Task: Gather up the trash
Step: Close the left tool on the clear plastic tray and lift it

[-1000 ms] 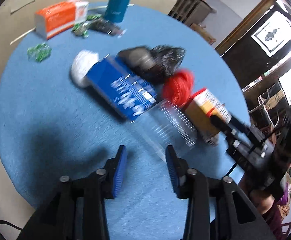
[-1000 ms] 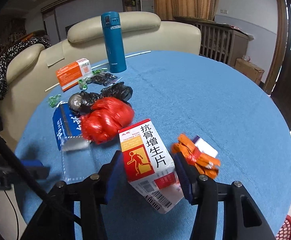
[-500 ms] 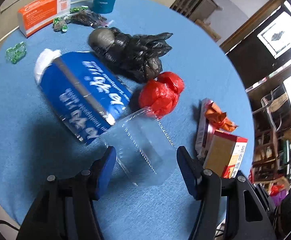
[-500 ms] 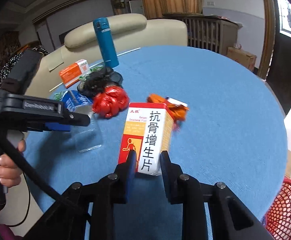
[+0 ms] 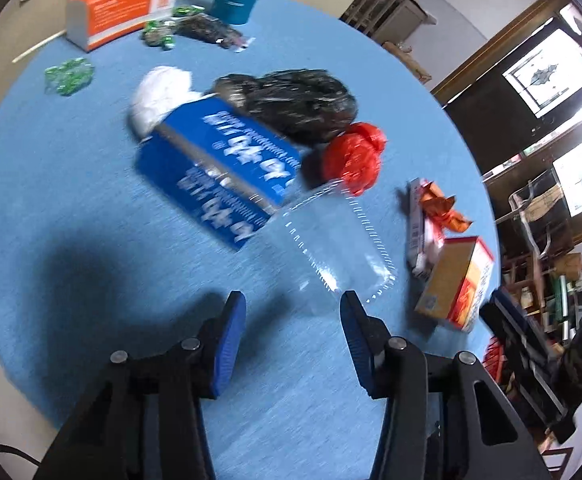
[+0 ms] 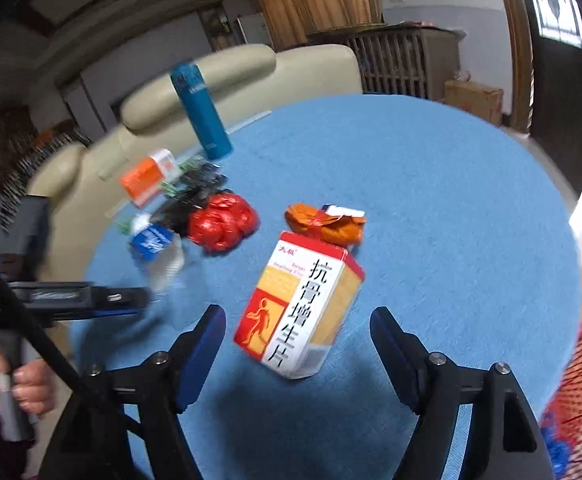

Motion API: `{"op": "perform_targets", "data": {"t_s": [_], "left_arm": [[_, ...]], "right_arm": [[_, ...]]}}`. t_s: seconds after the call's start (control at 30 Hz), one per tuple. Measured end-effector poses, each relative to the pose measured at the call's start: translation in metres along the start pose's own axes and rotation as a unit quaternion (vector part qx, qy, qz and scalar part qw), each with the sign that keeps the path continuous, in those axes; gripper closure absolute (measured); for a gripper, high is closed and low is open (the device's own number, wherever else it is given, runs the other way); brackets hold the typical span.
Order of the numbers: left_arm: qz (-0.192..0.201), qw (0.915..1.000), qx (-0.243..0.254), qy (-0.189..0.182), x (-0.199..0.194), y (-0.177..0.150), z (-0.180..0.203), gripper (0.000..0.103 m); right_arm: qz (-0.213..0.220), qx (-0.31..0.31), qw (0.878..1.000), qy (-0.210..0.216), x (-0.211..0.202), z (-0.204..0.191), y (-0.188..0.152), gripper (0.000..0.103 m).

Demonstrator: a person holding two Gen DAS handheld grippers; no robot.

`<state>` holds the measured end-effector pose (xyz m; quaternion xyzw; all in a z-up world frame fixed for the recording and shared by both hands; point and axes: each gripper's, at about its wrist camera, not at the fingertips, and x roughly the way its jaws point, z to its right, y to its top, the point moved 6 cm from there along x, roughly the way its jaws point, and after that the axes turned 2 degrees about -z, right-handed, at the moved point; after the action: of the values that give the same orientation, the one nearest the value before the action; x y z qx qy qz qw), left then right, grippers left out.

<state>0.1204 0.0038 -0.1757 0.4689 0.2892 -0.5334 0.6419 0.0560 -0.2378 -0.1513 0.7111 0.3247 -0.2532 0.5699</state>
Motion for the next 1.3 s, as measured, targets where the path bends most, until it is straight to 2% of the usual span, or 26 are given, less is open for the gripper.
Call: {"op": "perform_targets", "data": {"t_s": [0.1, 0.23, 0.27, 0.3, 0.37, 0.5, 0.67, 0.77, 1.13, 1.2, 1.3], "left_arm": [[-0.007, 0.9996, -0.003, 0.027, -0.001, -0.005, -0.006, 0.056], [-0.017, 0.9995, -0.014, 0.023, -0.005, -0.011, -0.01, 0.056], [-0.013, 0.9996, -0.012, 0.021, -0.009, -0.01, -0.008, 0.056], [-0.007, 0.9997, -0.008, 0.021, -0.013, -0.009, -0.006, 0.055], [0.01, 0.9995, 0.009, 0.028, -0.021, -0.003, 0.006, 0.053], [0.024, 0.9993, 0.016, 0.023, -0.026, 0.008, 0.028, 0.038], [0.012, 0.9997, 0.002, 0.023, -0.002, 0.022, 0.049, 0.038], [0.004, 0.9993, -0.004, 0.036, 0.009, 0.028, 0.056, 0.038], [-0.016, 0.9972, -0.007, 0.072, 0.042, 0.031, 0.073, 0.038], [-0.022, 0.9963, -0.006, 0.082, 0.048, 0.029, 0.072, 0.046], [-0.014, 0.9966, 0.001, 0.081, 0.047, 0.026, 0.075, 0.048]], "right_arm": [[-0.017, -0.012, 0.999, -0.036, 0.011, -0.005, 0.006, 0.025], [-0.041, -0.001, 0.998, -0.049, 0.027, -0.013, 0.011, 0.026], [-0.05, -0.001, 0.997, -0.06, 0.032, -0.015, 0.011, 0.029], [-0.057, 0.0, 0.996, -0.065, 0.036, -0.016, 0.01, 0.039], [-0.064, 0.004, 0.995, -0.074, 0.039, -0.013, 0.008, 0.04], [-0.06, 0.006, 0.996, -0.067, 0.033, -0.01, 0.006, 0.043], [-0.055, 0.016, 0.997, -0.059, 0.02, 0.001, 0.0, 0.044], [-0.051, 0.035, 0.997, -0.049, 0.012, 0.01, -0.002, 0.045], [-0.036, 0.093, 0.994, -0.052, -0.019, 0.057, -0.017, 0.046], [-0.036, 0.098, 0.993, -0.049, -0.021, 0.06, -0.02, 0.046], [-0.032, 0.097, 0.994, -0.044, -0.025, 0.061, -0.024, 0.046]]}}
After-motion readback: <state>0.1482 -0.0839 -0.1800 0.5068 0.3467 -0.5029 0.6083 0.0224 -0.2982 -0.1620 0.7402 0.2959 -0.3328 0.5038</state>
